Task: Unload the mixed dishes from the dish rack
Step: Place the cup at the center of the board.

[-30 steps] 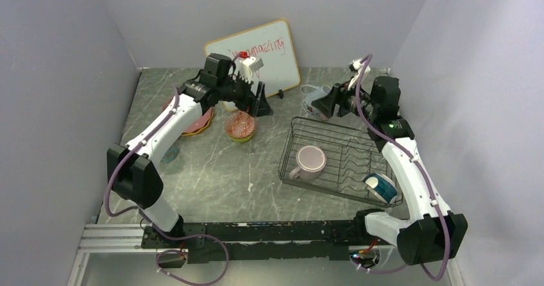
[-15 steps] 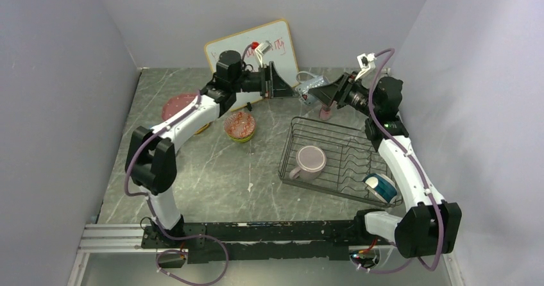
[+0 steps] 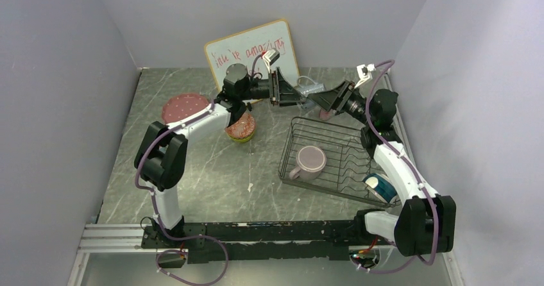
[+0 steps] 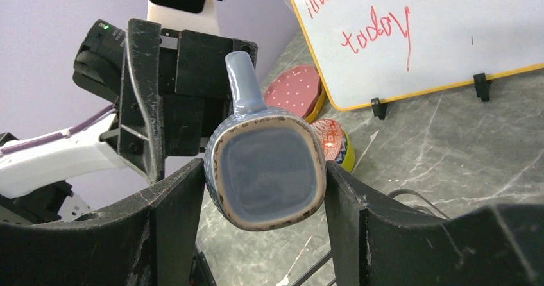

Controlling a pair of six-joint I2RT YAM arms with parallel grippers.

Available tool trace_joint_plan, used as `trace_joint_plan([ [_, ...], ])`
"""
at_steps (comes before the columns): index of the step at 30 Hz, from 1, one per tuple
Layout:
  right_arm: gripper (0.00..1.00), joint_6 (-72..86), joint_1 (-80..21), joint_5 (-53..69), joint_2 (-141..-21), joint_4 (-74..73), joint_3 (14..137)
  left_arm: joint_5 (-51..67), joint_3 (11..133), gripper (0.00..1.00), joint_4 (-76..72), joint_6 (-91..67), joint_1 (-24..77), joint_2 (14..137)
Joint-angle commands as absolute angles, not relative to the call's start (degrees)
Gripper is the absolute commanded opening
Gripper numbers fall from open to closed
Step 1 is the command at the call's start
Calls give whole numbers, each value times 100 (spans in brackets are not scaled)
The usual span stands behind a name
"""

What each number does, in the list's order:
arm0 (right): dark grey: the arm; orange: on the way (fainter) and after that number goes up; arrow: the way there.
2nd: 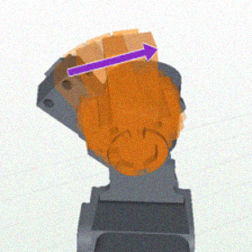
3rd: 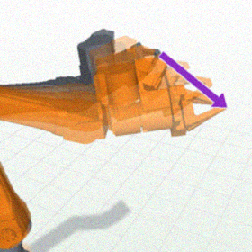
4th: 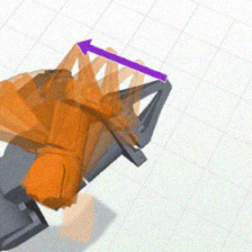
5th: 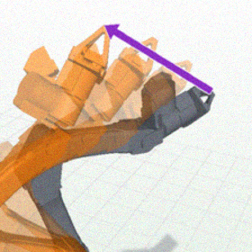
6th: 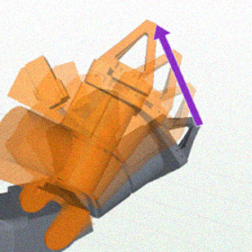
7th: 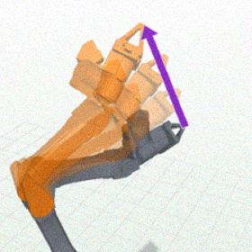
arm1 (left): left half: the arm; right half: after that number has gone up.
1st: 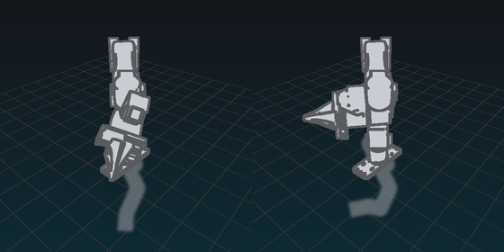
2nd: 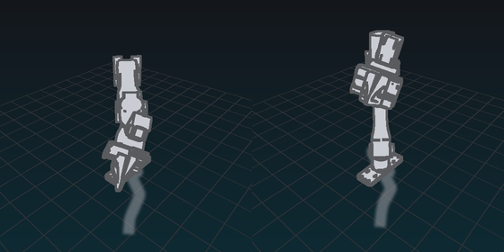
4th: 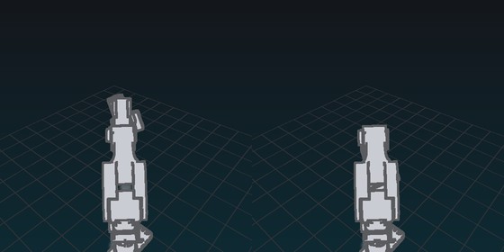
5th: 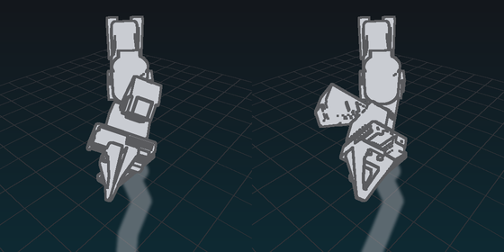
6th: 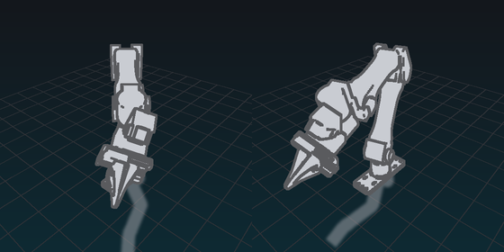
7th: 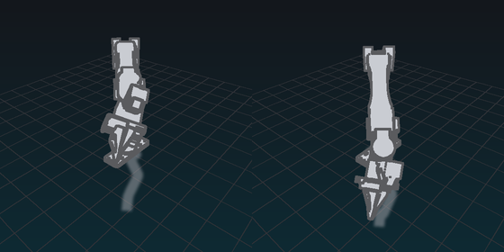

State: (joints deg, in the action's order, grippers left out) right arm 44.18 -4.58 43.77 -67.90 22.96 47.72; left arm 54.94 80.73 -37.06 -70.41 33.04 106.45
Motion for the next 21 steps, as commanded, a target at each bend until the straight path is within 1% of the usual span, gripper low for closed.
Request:
trace_joint_plan([
  [1, 0, 4691, -432, 4437, -6597, 3582, 4541, 5360, 7938, 50, -4581, -7563, 3367, 10594],
  [4, 0, 4804, -431, 4484, -6583, 3953, 4379, 5353, 7905, 40, -4584, -7586, 3369, 10561],
  [7, 0, 4871, -431, 4516, -6585, 4150, 4289, 5353, 7899, 34, -4551, -7553, 3368, 10540],
  [10, 0, 4895, -431, 4570, -6570, 4281, 4195, 5366, 7916, 30, -4535, -7526, 3365, 10561],
  [17, 0, 4720, -456, 4818, -6512, 4379, 4090, 5404, 7944, 25, -4790, -7575, 3372, 10658],
  [19, 0, 4653, -457, 4885, -6489, 4380, 4078, 5434, 7960, 21, -4814, -7554, 3366, 10653],
  [21, 7, 4518, -457, 4931, -6464, 4279, 4090, 5461, 7964, 13, -4797, -7483, 3366, 10631],
])
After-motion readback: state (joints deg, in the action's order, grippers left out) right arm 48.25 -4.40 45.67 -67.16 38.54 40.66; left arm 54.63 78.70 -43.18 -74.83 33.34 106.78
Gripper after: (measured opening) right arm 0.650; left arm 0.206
